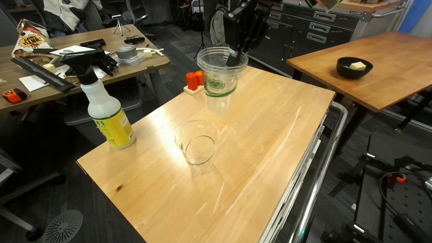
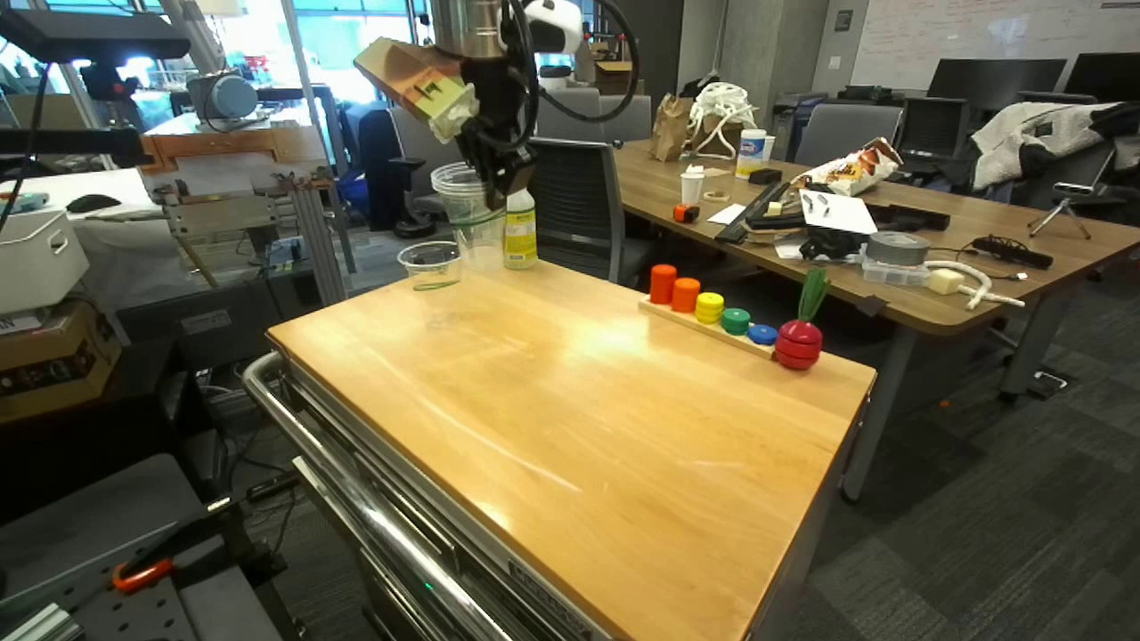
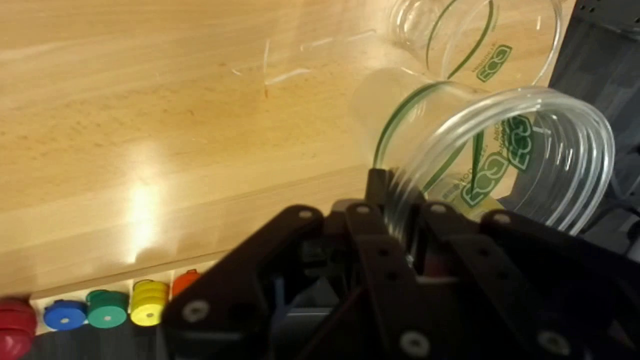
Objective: Stack the cups in a clockwise direction
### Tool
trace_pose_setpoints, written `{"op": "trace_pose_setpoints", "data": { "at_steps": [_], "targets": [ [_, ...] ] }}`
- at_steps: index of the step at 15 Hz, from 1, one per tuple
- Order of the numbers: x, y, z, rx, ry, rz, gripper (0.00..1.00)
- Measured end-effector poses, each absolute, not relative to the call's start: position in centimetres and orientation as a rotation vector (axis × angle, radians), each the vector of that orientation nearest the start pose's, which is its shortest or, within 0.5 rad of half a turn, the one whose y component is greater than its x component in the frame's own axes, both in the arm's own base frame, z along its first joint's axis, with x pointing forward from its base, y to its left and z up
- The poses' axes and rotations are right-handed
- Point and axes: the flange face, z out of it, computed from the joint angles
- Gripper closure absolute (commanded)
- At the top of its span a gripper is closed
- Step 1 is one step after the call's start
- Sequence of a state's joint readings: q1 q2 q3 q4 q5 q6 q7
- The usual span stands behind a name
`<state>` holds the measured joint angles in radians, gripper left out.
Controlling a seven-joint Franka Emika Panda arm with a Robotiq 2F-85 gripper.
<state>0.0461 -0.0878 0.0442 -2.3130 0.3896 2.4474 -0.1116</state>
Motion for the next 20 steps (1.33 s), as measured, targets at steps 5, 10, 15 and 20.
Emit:
{"op": "trace_pose_setpoints", "data": {
  "at_steps": [5, 10, 15, 20],
  "targets": [
    [51.5, 8.5, 40.7, -2.841, 0.006, -0.377, 0.95],
    [51.0, 10.6, 40.5, -2.829, -0.033, -0.386, 0.95],
    [50.2, 12.5, 39.7, -2.825, -0.077, -0.353, 0.95],
    [50.0, 13.5, 37.1, -2.838, -0.091, -0.279, 0.98]
  ]
}}
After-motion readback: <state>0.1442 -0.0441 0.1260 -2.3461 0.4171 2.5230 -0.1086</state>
